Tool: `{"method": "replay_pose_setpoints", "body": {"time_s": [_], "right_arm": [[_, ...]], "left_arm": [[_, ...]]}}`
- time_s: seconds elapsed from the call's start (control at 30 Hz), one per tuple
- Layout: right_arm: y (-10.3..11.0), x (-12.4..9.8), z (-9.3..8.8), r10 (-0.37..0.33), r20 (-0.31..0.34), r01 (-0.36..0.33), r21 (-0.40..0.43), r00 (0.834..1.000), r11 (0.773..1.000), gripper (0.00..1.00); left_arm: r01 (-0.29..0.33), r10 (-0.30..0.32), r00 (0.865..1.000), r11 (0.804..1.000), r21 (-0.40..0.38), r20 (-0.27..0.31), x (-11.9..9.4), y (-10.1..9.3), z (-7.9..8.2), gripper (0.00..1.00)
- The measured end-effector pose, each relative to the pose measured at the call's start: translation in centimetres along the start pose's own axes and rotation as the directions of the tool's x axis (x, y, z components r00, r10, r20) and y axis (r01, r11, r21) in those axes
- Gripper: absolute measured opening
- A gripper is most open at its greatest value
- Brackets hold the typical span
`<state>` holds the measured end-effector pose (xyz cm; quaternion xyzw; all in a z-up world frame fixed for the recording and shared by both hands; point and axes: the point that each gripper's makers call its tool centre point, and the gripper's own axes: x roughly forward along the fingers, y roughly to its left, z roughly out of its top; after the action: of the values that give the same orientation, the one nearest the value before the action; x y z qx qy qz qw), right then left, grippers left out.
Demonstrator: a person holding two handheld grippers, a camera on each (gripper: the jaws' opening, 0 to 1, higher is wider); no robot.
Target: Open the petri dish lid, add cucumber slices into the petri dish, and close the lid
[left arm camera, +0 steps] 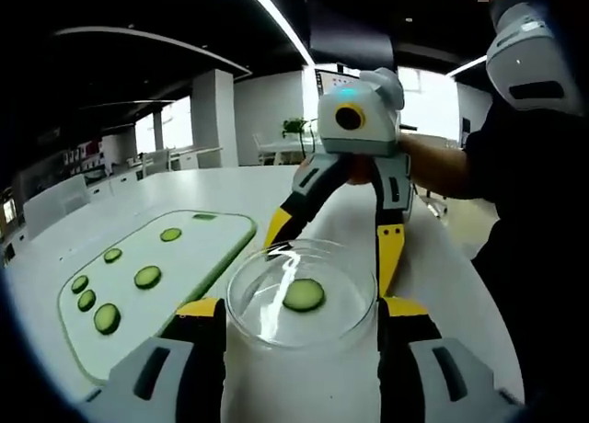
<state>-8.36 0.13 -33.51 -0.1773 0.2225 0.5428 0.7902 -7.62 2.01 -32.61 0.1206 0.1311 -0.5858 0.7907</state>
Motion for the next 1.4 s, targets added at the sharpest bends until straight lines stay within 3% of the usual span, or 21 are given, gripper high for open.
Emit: {"method": "replay_pose_setpoints", "body": {"time_s": [0.33,0.5,0.63,0.83,1.03,1.17,1.33,1.4], "right_arm": [[0.2,0.2,-0.3,0.011,0.018,-0.011,-0.008,1.000,1.000,0.60],[0.0,-0.2,-0.9,-0.013,0.011,0.013,-0.027,1.000,1.000,0.68],[-0.3,-0.9,-1.4,-0.038,0.009,0.038,-0.013,0.999,0.999,0.76],[-0.9,-2.7,-0.9,-0.102,0.069,0.097,0.069,0.992,0.993,0.85],[-1.1,-4.9,-1.1,-0.169,0.073,0.158,0.139,0.983,0.978,0.97],[-0.3,-6.3,-1.4,-0.180,0.075,0.167,0.154,0.981,0.974,0.97],[1.0,-8.4,-1.3,-0.253,0.080,0.238,0.156,0.964,0.959,0.97],[1.5,-9.3,-1.1,-0.281,0.088,0.265,0.159,0.956,0.951,0.97]], "left_arm": [[-0.014,0.014,1.000,0.999,0.030,-0.021,0.1,0.0,-0.6,0.67],[-0.017,0.017,0.999,1.000,0.024,-0.029,-0.3,0.2,-0.9,0.82],[-0.042,0.044,0.999,0.998,0.039,-0.033,-1.2,0.5,-0.8,0.85],[-0.096,0.095,0.995,0.994,-0.043,-0.035,-2.8,0.2,-0.3,0.94],[-0.199,0.197,0.979,0.979,-0.033,-0.054,-5.1,-0.1,0.2,0.95],[-0.246,0.245,0.969,0.968,-0.052,-0.037,-6.9,-0.4,0.9,0.95],[-0.328,0.326,0.945,0.942,-0.069,-0.044,-9.5,-0.9,1.2,0.95],[-0.378,0.375,0.924,0.925,-0.030,-0.078,-10.5,-1.1,0.6,0.95]]}}
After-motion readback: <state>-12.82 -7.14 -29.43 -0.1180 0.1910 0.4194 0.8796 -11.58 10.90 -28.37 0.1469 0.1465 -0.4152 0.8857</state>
